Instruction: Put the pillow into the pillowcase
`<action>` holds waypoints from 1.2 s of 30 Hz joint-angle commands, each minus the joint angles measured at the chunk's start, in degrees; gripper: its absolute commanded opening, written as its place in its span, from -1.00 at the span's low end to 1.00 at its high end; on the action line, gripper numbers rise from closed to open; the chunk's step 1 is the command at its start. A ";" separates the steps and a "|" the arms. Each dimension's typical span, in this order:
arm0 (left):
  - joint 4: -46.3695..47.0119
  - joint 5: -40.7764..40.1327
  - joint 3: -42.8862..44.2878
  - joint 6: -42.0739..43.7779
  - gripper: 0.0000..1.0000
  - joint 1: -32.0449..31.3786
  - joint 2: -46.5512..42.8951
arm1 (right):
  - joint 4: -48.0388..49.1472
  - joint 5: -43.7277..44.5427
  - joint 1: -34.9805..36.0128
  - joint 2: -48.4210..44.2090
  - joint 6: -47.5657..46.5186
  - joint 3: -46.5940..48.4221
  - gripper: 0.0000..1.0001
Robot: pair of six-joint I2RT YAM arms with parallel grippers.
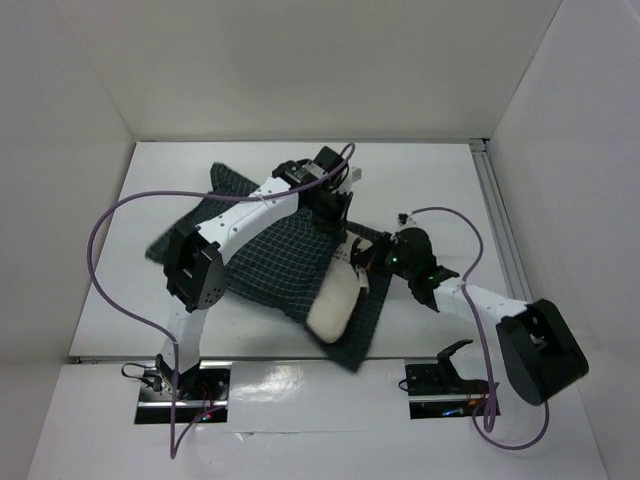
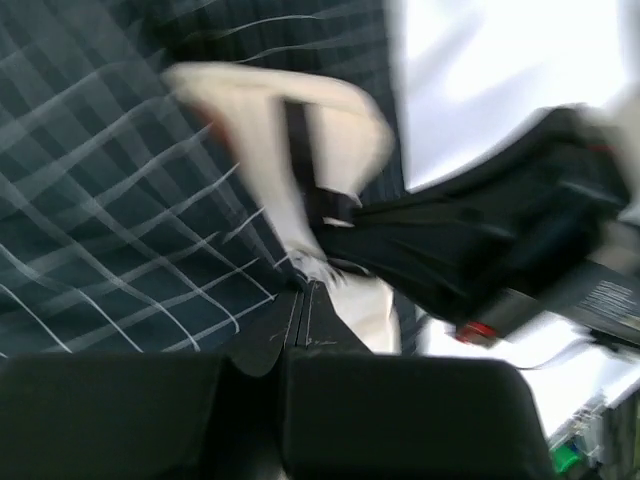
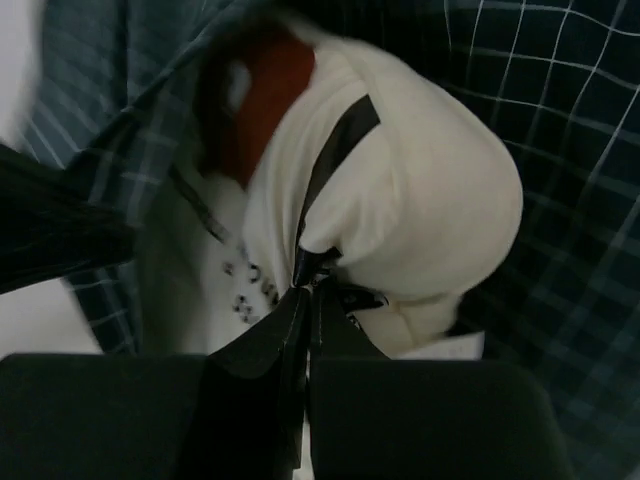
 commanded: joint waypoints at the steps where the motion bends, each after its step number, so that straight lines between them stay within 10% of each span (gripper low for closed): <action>1: 18.46 -2.01 -10.98 -2.11 -1.00 -0.82 -8.70 | 6.80 -9.94 5.65 5.40 -0.85 1.98 -1.00; 15: 10.49 -17.39 -18.66 -5.71 -0.99 -2.14 -12.76 | 11.37 -16.02 3.98 19.74 -2.54 12.09 -1.00; 18: 6.27 -20.10 -15.68 -4.93 -0.45 -3.27 -12.06 | 9.27 -17.87 1.18 19.75 -2.54 13.76 -1.00; 19: 5.39 -21.34 -15.67 -4.40 -0.13 -3.89 -12.06 | 7.96 -17.87 -0.05 18.62 -3.32 13.77 -0.93; 23: 3.11 -28.28 -17.16 -0.54 0.47 -8.72 -14.60 | -4.13 -15.24 -2.43 11.07 -6.92 13.77 0.67; 30: 2.04 -42.95 -28.21 3.51 0.99 -17.78 -18.92 | -25.44 -4.68 -4.98 -5.64 -10.79 12.71 0.98; 36: 5.99 -47.71 -35.79 5.54 0.99 -19.36 -17.61 | -32.92 -2.31 -7.71 -12.77 -11.94 11.66 0.98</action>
